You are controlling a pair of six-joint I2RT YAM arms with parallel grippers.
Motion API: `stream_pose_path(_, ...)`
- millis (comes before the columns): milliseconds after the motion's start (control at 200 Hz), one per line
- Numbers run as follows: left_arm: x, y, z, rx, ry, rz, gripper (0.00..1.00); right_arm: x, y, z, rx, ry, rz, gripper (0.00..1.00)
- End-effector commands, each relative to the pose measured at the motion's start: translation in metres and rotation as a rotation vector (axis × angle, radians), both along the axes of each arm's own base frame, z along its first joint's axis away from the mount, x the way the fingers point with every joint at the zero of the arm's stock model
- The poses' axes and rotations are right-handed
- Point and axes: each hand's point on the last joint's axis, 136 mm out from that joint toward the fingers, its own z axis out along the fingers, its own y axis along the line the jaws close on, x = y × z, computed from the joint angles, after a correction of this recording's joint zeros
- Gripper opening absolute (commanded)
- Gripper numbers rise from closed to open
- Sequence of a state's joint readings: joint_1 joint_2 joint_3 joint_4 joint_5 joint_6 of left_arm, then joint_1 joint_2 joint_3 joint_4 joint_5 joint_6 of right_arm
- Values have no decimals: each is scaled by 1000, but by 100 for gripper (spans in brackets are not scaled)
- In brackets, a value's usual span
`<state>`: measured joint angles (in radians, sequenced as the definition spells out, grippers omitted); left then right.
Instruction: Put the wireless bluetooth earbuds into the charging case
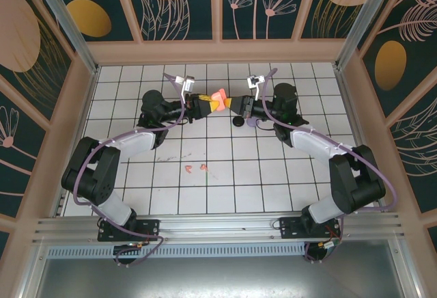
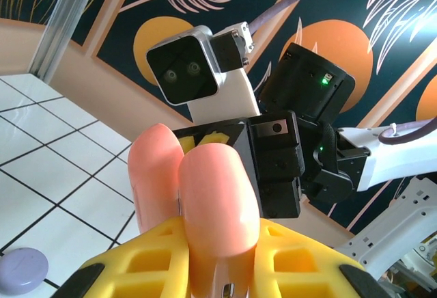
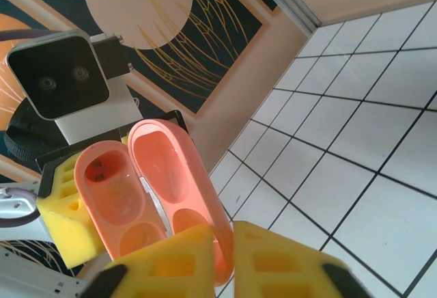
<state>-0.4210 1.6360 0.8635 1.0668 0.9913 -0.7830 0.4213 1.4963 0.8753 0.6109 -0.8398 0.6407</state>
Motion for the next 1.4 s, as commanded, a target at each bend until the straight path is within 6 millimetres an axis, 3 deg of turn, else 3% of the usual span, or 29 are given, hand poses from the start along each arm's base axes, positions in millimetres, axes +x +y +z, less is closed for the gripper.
stream_pose_path(0,-8,-1,20,-31,-63,-17,0,-3,6,26,43,-78,36,2)
stream_pose_path(150,-4,0,15,-28,-42,14,1,-2,4,28,39,-75,19,0)
stream_pose_path(420,23,10,6,-9,-11,207,57,16,-10,14,-51,-29,-96,0)
stream_pose_path(681,38,24,2,56,-19,355,86,31,-38,8,-119,-4,-190,0)
stream_pose_path(946,42,39,2,223,-91,460,97,37,-57,1,-208,4,-258,0)
stream_pose_path(1126,47,48,4,354,-146,493,99,39,-64,-3,-284,-10,-284,0)
stream_pose_path(1156,47,49,-3,384,-143,491,99,40,-66,-3,-299,-13,-290,0)
stream_pose_path(1176,49,49,8,384,-163,496,99,40,-67,-3,-309,-15,-294,0)
stream_pose_path(1396,58,50,16,489,-221,479,99,43,-78,-8,-409,-31,-339,0)
